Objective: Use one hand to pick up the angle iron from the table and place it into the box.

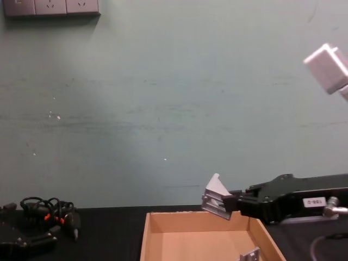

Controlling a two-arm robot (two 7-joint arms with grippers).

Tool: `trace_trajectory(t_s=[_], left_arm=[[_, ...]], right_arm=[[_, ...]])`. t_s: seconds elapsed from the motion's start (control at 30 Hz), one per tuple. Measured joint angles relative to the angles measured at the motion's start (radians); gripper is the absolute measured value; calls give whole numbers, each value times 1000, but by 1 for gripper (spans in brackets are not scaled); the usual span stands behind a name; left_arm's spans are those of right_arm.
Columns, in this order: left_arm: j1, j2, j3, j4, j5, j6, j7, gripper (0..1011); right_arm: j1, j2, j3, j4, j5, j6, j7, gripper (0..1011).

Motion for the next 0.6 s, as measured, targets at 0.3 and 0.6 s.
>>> trace_trajectory(t_s=[0.3, 0.6], left_arm=[[0, 0, 0, 0, 0, 0, 0, 1000], [0, 0, 0, 0, 0, 0, 0, 1000]], right_arm=[[73, -72, -32, 134, -14, 42, -9, 86], [134, -121, -80, 250, -43, 57, 26, 86]])
